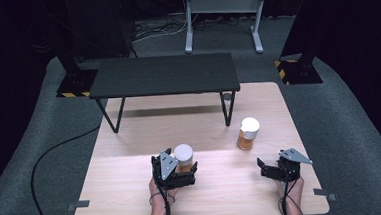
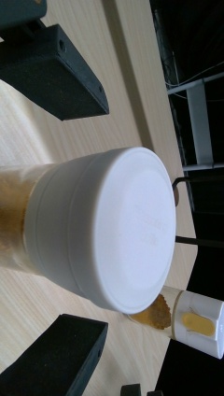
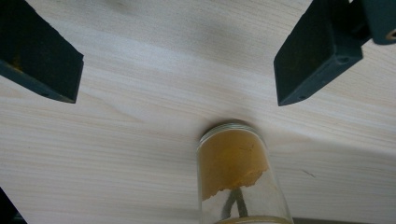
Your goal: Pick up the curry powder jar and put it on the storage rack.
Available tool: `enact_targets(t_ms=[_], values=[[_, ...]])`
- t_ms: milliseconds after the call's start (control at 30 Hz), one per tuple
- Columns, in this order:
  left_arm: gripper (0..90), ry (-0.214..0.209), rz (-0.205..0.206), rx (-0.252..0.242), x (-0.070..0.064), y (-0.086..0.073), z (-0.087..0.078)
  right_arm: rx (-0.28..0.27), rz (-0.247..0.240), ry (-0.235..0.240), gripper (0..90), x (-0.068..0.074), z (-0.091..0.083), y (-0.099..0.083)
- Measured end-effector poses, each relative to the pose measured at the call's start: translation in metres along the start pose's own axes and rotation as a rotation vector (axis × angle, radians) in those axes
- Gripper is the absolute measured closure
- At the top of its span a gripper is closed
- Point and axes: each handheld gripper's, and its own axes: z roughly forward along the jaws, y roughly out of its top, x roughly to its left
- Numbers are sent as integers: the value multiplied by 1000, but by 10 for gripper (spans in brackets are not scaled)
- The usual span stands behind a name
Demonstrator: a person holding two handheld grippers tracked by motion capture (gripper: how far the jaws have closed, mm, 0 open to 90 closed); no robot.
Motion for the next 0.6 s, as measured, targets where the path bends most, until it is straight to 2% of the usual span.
enact_targets(t_ms=[200, 400, 600], values=[[0, -4, 13, 4, 1, 3, 6, -1, -1, -3, 4, 1, 0, 0], [0, 9, -17, -22, 1, 0, 8, 1, -2, -3, 5, 1, 0, 0], [0, -24, -16, -14, 7, 2, 11, 2, -5, 2, 5, 0, 0, 0]])
